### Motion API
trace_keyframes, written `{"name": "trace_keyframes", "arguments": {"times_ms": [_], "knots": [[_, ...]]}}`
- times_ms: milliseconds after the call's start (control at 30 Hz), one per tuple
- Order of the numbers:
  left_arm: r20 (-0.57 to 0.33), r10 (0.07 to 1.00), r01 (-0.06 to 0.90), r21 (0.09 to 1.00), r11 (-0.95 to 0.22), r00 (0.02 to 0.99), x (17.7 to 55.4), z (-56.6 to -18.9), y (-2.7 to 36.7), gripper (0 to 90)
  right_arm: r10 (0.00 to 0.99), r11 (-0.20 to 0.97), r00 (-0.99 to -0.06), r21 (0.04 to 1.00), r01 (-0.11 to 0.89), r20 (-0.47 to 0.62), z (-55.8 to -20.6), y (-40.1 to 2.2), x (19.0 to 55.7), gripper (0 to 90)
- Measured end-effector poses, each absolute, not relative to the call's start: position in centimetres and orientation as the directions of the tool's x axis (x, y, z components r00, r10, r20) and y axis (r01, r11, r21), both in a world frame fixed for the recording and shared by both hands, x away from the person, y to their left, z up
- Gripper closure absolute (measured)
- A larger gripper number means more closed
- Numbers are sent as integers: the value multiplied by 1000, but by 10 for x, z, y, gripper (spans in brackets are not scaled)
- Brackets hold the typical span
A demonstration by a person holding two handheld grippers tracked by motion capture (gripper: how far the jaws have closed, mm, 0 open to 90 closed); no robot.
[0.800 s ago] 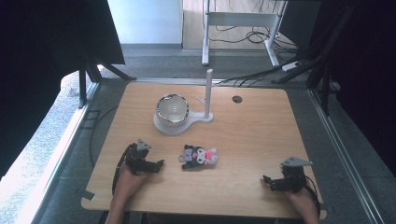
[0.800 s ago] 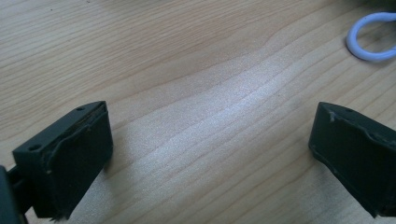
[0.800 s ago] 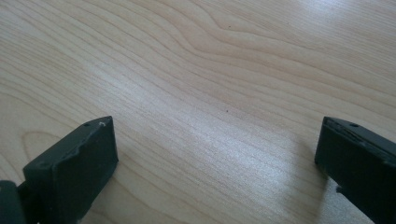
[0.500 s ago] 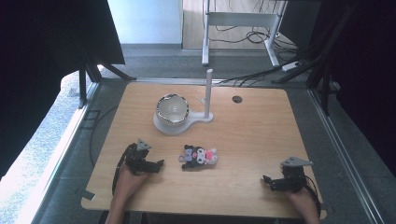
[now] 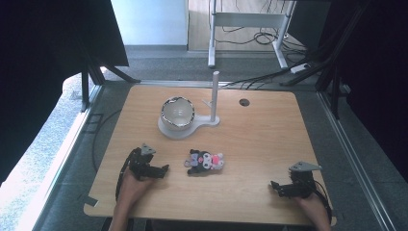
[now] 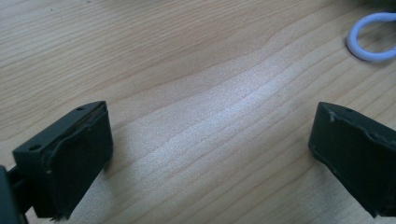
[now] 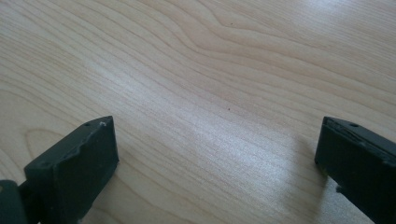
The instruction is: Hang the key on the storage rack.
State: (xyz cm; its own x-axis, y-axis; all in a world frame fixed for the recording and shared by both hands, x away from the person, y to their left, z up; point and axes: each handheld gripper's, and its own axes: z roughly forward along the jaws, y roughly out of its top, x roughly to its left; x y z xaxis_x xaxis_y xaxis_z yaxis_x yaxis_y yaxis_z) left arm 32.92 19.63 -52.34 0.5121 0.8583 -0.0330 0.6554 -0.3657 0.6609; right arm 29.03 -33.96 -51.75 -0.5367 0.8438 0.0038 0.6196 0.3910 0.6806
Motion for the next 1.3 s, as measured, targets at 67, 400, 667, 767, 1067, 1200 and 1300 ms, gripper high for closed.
{"name": "trace_keyframes", "arguments": {"times_ms": [67,400,667,767,1067,1200,1300], "knots": [[-33,858,655,661,-366,512,329,-523,196,0,844,395,-537,674,624,2,-517,-339,291,0],[-33,859,656,661,-365,511,329,-523,196,0,832,432,-554,647,629,-16,-512,-339,291,6],[-32,859,655,661,-365,511,329,-523,196,0,816,462,-577,629,626,-24,-507,-338,291,12],[-32,859,656,661,-365,511,329,-523,196,0,809,465,-588,624,627,-12,-506,-338,292,20],[-33,859,656,661,-365,511,329,-523,196,0,791,488,-611,612,622,-10,-500,-336,295,21],[-33,859,656,661,-365,512,329,-523,196,0,780,506,-625,605,615,-17,-497,-334,297,24],[-32,859,655,661,-365,511,329,-523,196,0,771,520,-637,599,609,-21,-495,-331,298,26]]}}
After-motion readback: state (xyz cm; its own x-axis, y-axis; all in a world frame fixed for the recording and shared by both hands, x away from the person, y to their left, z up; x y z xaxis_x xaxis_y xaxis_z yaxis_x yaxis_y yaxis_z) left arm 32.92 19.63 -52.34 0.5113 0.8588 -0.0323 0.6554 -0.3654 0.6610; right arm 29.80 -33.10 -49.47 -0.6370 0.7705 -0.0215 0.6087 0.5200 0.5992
